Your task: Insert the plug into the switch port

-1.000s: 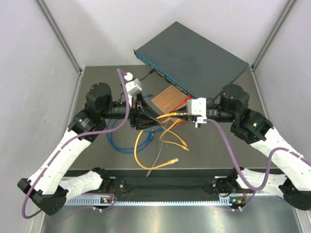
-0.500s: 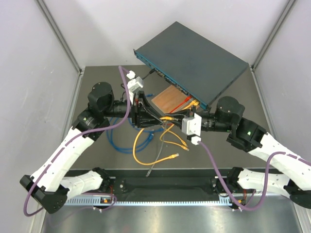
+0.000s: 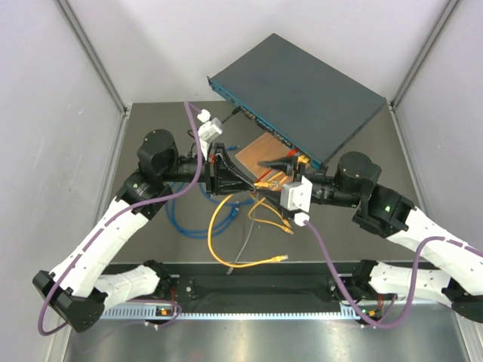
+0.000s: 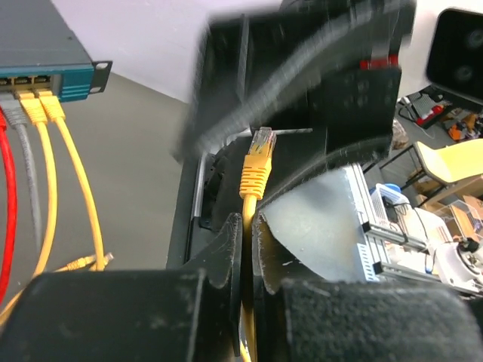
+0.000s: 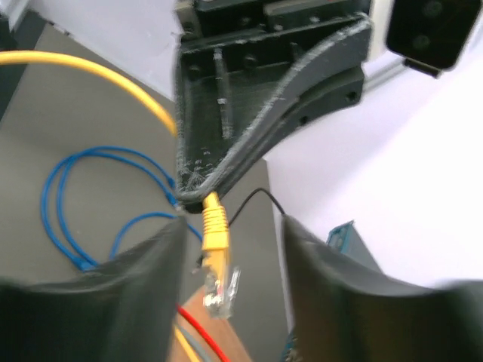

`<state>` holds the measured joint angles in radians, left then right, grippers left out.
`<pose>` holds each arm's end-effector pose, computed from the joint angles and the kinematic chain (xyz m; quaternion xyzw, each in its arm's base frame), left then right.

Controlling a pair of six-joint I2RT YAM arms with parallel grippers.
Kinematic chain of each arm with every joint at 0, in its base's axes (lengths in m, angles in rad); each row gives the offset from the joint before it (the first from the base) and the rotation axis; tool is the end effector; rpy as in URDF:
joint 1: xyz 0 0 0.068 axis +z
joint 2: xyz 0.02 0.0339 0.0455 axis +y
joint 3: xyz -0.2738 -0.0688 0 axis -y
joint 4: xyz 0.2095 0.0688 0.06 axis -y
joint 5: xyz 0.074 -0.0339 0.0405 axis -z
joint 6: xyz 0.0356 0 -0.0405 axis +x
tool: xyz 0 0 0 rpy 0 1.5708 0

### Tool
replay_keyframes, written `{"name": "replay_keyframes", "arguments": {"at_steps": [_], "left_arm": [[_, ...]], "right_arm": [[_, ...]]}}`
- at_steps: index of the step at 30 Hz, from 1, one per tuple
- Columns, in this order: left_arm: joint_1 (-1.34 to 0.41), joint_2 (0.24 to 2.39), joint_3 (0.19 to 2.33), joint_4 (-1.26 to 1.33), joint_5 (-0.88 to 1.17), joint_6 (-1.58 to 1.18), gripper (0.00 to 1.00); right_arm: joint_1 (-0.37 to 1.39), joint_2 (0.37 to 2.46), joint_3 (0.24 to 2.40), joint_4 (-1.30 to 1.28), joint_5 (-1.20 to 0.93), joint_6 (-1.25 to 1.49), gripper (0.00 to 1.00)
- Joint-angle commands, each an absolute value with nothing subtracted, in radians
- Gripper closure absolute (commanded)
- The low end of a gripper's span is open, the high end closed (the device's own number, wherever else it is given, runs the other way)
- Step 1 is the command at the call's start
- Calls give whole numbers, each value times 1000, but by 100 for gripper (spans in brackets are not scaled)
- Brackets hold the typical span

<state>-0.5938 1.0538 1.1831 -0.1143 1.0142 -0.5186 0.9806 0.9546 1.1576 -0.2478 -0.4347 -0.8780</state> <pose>0.1302 -0.1244 0.4394 0.3688 0.6000 -0.6182 0.3489 0.0772 0.1421 0.4332 -0.6546 0.3029 0.1903 0.6660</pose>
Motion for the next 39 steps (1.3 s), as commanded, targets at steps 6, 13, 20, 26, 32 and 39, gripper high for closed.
{"name": "replay_keyframes", "arguments": {"at_steps": [6, 13, 20, 26, 32, 39], "left_arm": [[-603, 979, 1154, -219, 694, -241, 100], [-643, 933, 1065, -227, 493, 87, 100], [-969, 911, 1025, -216, 54, 374, 100], [-1092, 968, 989, -78, -204, 354, 100], [-1143, 1104, 1068, -25, -403, 261, 100], [-1144, 1210, 1143, 17, -454, 209, 100]], "right_arm": [[999, 894, 1161, -304, -160, -660, 15], [829, 885, 1249, -518, -233, -213, 28], [436, 963, 1304, -626, -579, 242, 18], [117, 927, 1256, -584, -732, 540, 10], [-150, 842, 1171, -578, -762, 640, 0], [-278, 864, 1060, -513, -799, 712, 0]]}}
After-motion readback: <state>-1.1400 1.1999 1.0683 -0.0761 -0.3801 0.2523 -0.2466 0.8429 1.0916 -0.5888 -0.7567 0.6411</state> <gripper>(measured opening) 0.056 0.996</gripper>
